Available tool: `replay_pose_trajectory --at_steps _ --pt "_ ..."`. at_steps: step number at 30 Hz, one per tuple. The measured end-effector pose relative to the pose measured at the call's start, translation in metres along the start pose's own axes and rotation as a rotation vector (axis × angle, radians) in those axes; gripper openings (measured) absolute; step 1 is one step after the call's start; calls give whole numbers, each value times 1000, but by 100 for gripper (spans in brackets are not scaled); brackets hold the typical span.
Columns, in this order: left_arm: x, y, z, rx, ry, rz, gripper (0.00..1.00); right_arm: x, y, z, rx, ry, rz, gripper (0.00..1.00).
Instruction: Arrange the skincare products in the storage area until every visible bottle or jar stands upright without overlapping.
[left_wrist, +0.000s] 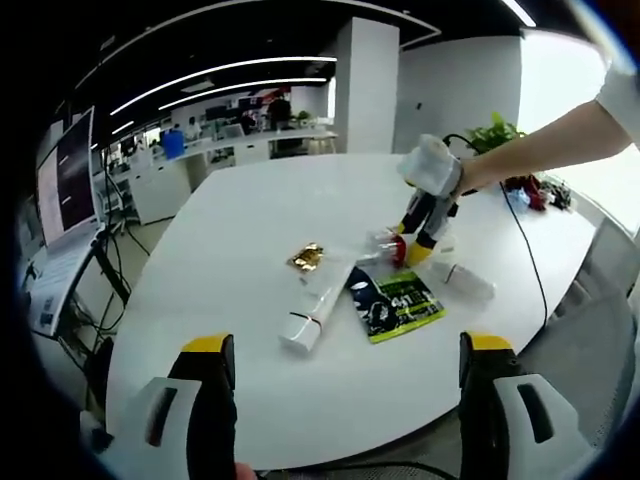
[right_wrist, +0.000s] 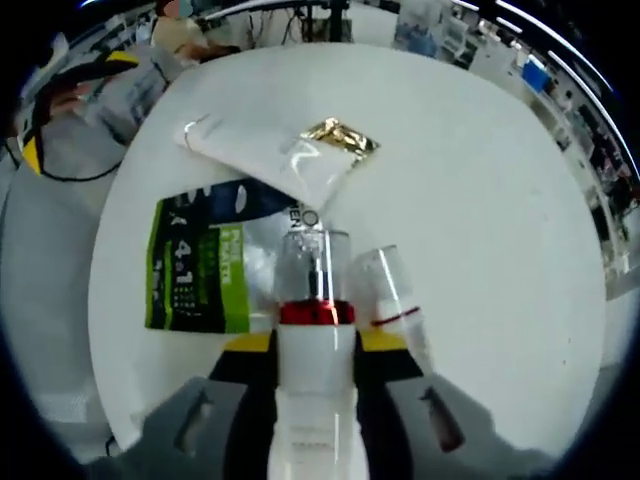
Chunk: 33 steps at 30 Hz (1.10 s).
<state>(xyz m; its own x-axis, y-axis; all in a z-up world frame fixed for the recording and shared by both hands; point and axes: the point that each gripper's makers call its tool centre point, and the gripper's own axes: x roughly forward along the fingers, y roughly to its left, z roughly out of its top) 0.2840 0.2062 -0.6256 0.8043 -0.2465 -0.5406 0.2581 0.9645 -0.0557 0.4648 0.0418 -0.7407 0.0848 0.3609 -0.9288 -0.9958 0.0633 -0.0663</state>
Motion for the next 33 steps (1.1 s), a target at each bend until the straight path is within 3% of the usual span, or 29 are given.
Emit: replay_pose_trajectory --at_steps 4,13,16,17,18,25,33 --pt "-1 -1 1 5 -4 -1 91 -7 0 -1 -1 -25 -41 29" --pt "-2 -4 2 19 -4 -11 91 -41 -10 -7 158 -162 -148 28" --pt "-2 -6 2 28 -3 -18 91 -54 -14 -15 246 -209 -197 28" --pt "-2 -8 1 36 2 -23 90 -68 -20 -26 341 -265 -257 28" --pt "-2 -8 1 38 3 -25 90 -73 -23 -30 373 -280 -281 28" --pt "-2 -10 -1 56 9 -33 89 -100 -38 -51 566 -405 -392 28" --pt "-2 -12 -4 81 22 -43 88 -130 -59 -83 794 -524 -616 28"
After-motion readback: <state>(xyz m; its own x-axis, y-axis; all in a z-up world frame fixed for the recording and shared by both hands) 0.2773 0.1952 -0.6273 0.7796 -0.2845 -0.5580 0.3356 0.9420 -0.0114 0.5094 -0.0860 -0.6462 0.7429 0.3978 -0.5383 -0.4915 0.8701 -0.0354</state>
